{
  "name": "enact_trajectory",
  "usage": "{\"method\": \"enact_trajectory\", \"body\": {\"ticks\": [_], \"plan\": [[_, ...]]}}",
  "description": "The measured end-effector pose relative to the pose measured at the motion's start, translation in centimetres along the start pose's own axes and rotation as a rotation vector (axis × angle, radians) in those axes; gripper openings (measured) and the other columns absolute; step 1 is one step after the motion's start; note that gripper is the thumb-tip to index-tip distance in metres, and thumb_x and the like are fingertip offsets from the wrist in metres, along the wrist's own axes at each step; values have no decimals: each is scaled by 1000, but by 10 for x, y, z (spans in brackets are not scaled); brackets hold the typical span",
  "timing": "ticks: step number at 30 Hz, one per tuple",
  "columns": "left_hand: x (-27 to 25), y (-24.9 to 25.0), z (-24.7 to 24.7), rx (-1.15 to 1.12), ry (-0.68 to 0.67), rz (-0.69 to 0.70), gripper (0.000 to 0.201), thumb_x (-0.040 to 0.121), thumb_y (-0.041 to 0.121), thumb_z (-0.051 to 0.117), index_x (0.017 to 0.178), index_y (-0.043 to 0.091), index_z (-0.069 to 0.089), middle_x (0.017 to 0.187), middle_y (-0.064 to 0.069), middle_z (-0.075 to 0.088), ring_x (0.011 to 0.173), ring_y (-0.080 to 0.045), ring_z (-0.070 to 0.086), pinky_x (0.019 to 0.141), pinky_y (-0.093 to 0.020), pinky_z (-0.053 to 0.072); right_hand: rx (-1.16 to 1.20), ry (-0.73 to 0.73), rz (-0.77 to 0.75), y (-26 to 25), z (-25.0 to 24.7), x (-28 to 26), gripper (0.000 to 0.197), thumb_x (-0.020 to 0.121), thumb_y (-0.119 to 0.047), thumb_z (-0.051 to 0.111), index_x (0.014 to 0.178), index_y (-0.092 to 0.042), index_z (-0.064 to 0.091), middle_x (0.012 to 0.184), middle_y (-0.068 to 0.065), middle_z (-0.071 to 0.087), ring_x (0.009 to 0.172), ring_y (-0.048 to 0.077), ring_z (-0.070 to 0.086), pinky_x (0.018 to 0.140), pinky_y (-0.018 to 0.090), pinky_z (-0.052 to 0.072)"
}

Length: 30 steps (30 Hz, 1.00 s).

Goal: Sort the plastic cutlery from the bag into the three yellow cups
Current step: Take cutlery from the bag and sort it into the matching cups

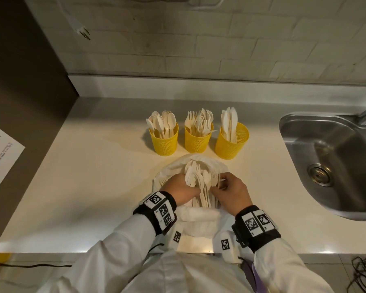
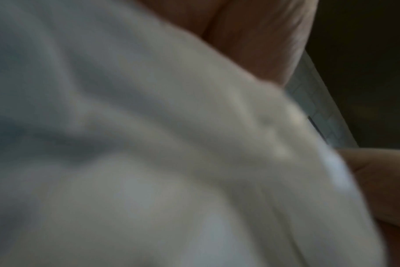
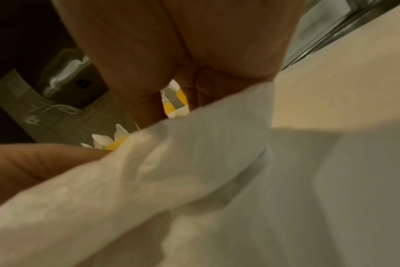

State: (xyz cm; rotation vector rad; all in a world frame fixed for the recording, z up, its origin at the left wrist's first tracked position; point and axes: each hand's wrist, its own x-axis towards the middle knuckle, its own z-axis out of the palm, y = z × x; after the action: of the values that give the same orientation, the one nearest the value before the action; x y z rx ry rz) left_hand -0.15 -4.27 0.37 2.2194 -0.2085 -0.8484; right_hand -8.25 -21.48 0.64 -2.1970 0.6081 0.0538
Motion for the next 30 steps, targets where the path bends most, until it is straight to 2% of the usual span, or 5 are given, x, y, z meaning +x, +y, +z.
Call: {"method": "enact_trajectory", "body": {"ticks": [11,16,21,25,30], "plan": [[-4,6,-5,-98,92,73,43,66,56,59,84,20,74,73,-2,76,67,-21,73,72,-41,62,73,88,-202,-16,2,-7,33,92,-16,70,124,-19,63,91,-9,69,74,-2,63,65,6,44],[-5,8,-6,-158,7,82,24,67,36,62,84,24,75,75,2,76,76,-21,73,81,-43,61,103,-43,-109,-18,6,-1,39,89,-25,74,125,-21,62,100,-2,72,88,19,71,85,42,59],[-6,6,-7,-298,-108,63,32,70,19,65,101,22,74,86,-1,78,81,-19,73,75,-34,59,111,-82,-74,-24,5,0,39,86,-28,76,122,-20,63,97,-1,70,89,21,68,86,42,57],[-11,9,-8,-404,-204,215,46,85,-10,66,112,26,72,100,9,79,96,-5,73,81,-19,56,272,-91,-16,-20,7,4,53,63,-51,74,110,-28,64,92,0,72,85,23,72,79,50,62],[-10,7,-8,-476,-210,292,43,90,3,74,121,32,70,120,8,76,115,-9,70,100,-26,53,390,-127,19,-22,-1,7,35,75,-24,80,106,-19,65,85,8,68,86,34,72,78,55,62]]}}
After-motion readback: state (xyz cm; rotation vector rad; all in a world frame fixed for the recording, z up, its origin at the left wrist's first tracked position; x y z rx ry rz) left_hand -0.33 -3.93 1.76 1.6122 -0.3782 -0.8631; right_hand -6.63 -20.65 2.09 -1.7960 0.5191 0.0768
